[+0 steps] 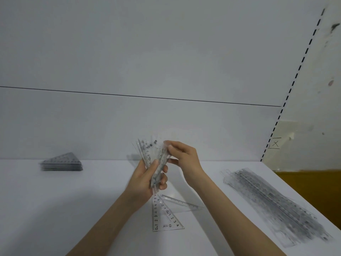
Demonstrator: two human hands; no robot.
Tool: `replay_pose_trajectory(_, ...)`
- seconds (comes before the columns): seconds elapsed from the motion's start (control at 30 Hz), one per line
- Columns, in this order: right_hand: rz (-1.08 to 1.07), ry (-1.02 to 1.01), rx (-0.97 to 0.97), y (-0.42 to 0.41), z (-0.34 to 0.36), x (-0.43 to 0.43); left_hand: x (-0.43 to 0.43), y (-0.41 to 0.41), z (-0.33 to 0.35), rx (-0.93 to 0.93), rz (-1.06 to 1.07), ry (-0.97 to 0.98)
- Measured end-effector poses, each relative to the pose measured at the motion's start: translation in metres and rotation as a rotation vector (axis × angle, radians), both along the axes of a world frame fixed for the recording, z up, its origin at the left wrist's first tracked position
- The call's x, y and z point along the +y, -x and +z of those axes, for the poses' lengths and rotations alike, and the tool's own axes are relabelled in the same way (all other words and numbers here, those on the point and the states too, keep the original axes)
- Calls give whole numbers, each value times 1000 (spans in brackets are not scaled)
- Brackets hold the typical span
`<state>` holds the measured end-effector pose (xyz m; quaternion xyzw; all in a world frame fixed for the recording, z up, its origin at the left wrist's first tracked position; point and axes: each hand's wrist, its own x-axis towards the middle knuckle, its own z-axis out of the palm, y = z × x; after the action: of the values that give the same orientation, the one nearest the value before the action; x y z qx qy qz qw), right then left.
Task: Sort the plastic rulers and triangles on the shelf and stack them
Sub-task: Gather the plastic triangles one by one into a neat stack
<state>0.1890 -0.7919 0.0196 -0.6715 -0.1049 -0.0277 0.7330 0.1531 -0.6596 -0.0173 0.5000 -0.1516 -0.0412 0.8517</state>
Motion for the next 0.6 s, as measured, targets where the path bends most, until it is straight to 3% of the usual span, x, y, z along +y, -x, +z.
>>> replay_pose_trajectory(0.27,33,-98,89,-1,4,-3,-2,1,0,10,-5,-8)
replay_pose_trajectory(0.6,-41,-66,28,-1,9,-6,3,-3,1,31,-33,15)
